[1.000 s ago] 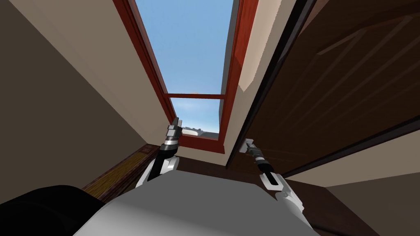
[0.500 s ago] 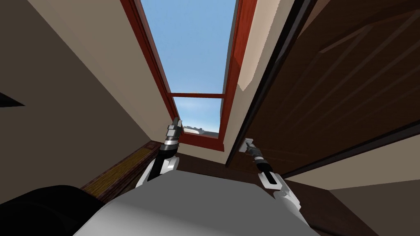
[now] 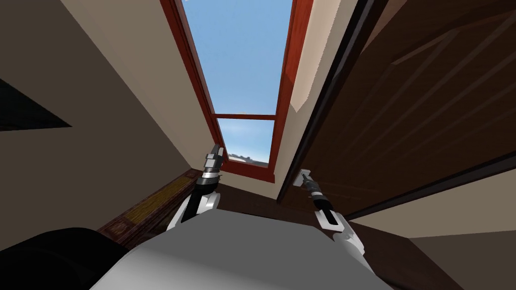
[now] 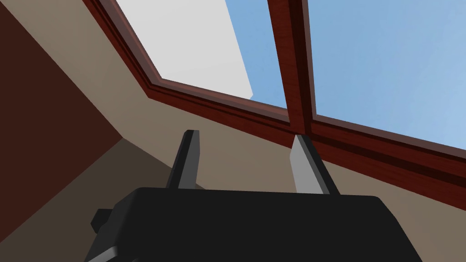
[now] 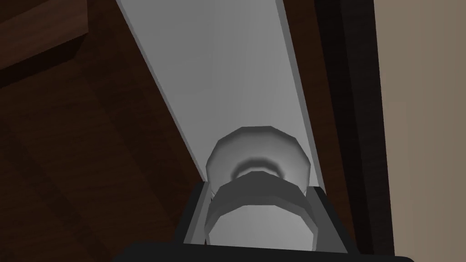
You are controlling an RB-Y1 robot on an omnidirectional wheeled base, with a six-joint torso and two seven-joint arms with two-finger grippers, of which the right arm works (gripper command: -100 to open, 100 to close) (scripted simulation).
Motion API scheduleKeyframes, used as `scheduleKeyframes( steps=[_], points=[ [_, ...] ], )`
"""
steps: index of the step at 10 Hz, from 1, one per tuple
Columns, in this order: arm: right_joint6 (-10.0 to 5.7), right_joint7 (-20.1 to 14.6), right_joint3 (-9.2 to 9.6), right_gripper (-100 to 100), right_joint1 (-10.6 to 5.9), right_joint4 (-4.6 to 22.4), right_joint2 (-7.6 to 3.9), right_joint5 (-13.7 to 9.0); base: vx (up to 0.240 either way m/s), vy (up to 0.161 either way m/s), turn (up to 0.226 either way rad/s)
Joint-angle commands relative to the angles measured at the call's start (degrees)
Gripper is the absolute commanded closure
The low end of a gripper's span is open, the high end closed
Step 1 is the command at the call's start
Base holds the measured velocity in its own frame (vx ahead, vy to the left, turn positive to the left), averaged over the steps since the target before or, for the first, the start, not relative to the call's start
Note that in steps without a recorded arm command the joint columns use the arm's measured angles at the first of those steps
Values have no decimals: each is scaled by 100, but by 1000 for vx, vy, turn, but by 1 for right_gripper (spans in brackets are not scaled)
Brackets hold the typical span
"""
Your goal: Pull the door open
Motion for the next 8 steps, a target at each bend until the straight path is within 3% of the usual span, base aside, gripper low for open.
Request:
scheduleKeyframes(
  steps=[1,6,7,8],
  points=[
    [33,-240,4,100,-33,-29,-10,-264,-105,-57,107],
    [48,-980,173,100,-158,13,71,-1080,-106,-71,107],
    [48,-986,173,100,-158,13,71,-1124,-88,-50,59],
    [51,-1147,210,100,-186,21,89,-1309,-53,-41,72]
  ],
)
